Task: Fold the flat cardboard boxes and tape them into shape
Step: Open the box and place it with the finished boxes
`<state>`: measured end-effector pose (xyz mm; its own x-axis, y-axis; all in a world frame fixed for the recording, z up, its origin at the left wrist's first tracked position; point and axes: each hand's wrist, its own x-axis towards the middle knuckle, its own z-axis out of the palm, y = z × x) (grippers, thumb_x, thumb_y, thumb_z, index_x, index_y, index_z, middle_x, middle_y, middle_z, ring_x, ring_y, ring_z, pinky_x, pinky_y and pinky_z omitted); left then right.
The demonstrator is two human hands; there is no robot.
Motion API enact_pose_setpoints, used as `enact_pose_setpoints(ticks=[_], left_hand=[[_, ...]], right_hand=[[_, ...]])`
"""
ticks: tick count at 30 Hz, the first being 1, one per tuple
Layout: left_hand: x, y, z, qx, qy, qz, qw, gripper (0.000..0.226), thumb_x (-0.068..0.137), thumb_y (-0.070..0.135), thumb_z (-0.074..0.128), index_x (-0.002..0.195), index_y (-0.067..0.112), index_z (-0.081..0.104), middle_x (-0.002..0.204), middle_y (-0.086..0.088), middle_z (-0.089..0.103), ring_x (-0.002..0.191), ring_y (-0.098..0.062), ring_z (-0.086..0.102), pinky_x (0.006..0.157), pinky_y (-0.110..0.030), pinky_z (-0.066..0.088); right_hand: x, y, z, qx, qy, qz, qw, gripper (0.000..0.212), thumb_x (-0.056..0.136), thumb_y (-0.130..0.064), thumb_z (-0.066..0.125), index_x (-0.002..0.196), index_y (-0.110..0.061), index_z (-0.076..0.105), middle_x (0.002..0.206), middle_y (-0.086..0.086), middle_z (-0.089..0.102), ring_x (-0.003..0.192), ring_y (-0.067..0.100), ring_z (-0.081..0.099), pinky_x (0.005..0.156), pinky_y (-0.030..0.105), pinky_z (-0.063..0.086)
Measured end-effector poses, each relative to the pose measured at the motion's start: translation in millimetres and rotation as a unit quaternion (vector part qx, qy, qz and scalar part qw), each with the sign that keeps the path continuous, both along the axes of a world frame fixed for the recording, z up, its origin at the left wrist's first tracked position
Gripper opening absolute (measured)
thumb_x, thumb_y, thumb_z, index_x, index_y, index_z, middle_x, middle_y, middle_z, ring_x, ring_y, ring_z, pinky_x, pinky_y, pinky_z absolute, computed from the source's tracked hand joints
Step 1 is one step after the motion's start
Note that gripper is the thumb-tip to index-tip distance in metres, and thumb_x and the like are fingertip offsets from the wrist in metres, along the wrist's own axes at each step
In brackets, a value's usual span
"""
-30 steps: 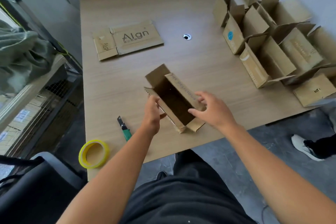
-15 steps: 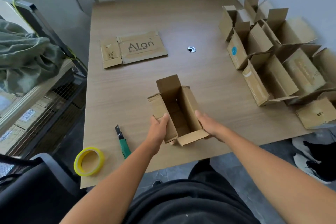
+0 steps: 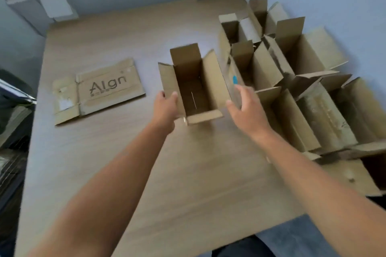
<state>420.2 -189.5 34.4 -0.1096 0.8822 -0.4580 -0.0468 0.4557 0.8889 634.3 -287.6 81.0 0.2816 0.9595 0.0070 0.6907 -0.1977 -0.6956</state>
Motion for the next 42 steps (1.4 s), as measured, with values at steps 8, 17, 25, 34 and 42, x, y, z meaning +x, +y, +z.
enact_pose_setpoints(ticks=[8,17,25,34,42], left_hand=[[100.6,141.7,-6.9,-0.036,0.017,0.010,0.999,0.013,0.104,0.028,0.049,0.116,0.024,0.045,0.119,-0.007,0.058,0.100,-0.028,0.063,0.078,-0.052,0.060],[83.2,175.8,3.3,0.105,0.272,-0.100,0.951,0.057,0.101,0.056,0.042,0.146,0.020,0.044,0.146,-0.002,0.053,0.128,-0.024,0.053,0.100,-0.038,0.042],[-140.6,147.6,-18.8,0.091,0.523,-0.117,0.840,0.060,0.100,0.049,0.050,0.144,0.008,0.050,0.147,-0.018,0.050,0.139,-0.036,0.039,0.118,-0.050,0.029],[-377.2,107.0,-76.1,-0.110,0.456,-0.039,0.882,0.089,0.089,0.065,0.058,0.153,0.008,0.034,0.156,-0.019,0.034,0.144,-0.038,0.031,0.117,-0.056,0.030],[-387.3,127.1,-101.7,-0.068,0.406,-0.039,0.910,0.087,0.087,0.062,0.065,0.149,0.008,0.038,0.150,-0.017,0.036,0.142,-0.035,0.032,0.117,-0.046,0.029]], right_hand=[[82.7,107.6,6.3,-0.045,-0.115,0.118,0.985,0.052,0.105,-0.042,0.045,0.151,-0.018,0.045,0.162,0.002,0.035,0.155,0.018,0.013,0.121,0.033,0.013],[37.2,176.6,13.7,-0.008,-0.219,0.184,0.958,0.059,0.105,-0.048,0.035,0.156,-0.017,0.037,0.166,0.007,0.026,0.157,0.024,0.005,0.126,0.045,0.003],[-118.4,197.4,-2.6,-0.046,-0.134,0.280,0.950,0.059,0.105,-0.044,0.041,0.151,-0.008,0.039,0.160,0.013,0.033,0.152,0.030,0.018,0.124,0.044,0.014],[-279.5,227.4,-93.1,-0.185,-0.145,0.257,0.937,0.072,0.102,-0.054,0.041,0.161,-0.019,0.020,0.170,0.009,0.003,0.157,0.026,-0.002,0.126,0.040,0.006],[-333.0,248.9,-158.7,-0.253,-0.211,0.174,0.928,0.073,0.099,-0.061,0.040,0.160,-0.028,0.018,0.169,0.016,-0.003,0.154,0.040,-0.007,0.125,0.053,0.005]])
